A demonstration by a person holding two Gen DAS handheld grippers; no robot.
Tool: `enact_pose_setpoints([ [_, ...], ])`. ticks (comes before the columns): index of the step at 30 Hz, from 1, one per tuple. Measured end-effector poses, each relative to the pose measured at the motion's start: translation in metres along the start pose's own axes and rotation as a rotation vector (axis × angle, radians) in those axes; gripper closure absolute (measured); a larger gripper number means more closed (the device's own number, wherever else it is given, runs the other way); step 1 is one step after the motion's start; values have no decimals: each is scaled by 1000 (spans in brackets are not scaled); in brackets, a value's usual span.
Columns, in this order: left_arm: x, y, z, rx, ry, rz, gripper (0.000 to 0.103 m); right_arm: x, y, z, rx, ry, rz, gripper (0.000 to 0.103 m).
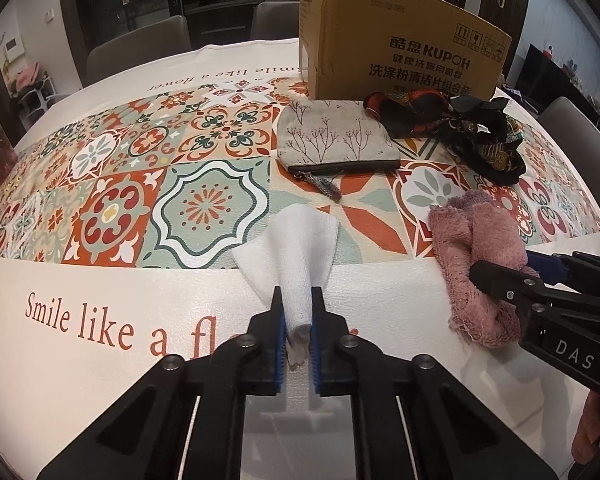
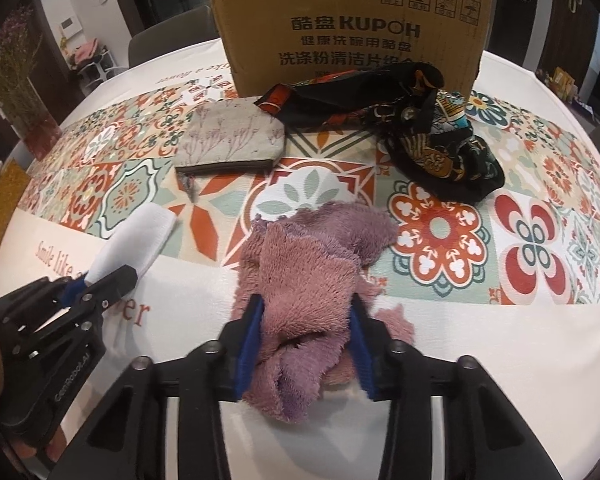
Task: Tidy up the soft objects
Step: 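Close right tool on the mauve fuzzy towel while left tool grasps the white tissue, then carry the mauve towel with right tool while left tool carries the tissue over the box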
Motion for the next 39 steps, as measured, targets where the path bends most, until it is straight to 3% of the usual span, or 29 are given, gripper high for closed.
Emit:
enact_pose_setpoints([
  [4, 0, 5, -2, 12, 0, 4, 94, 0, 5, 1, -27, -6, -6, 76],
  [17, -11, 39, -10, 81, 39, -23, 95, -6, 42, 3, -36, -3, -79, 76],
  [39, -45, 117, -30, 128, 6, -212, 95, -28, 120, -2, 11, -13, -260, 76],
])
Point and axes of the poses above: each gripper's, at about its wrist camera, not at the fingertips, and y roughly against the way its jaws point, z to its left, x to its underside, the point moved 1 cm from there along -y, roughly the way its jaws point, and after that the axes turned 9 degrees about y, right-handed, at the moved point
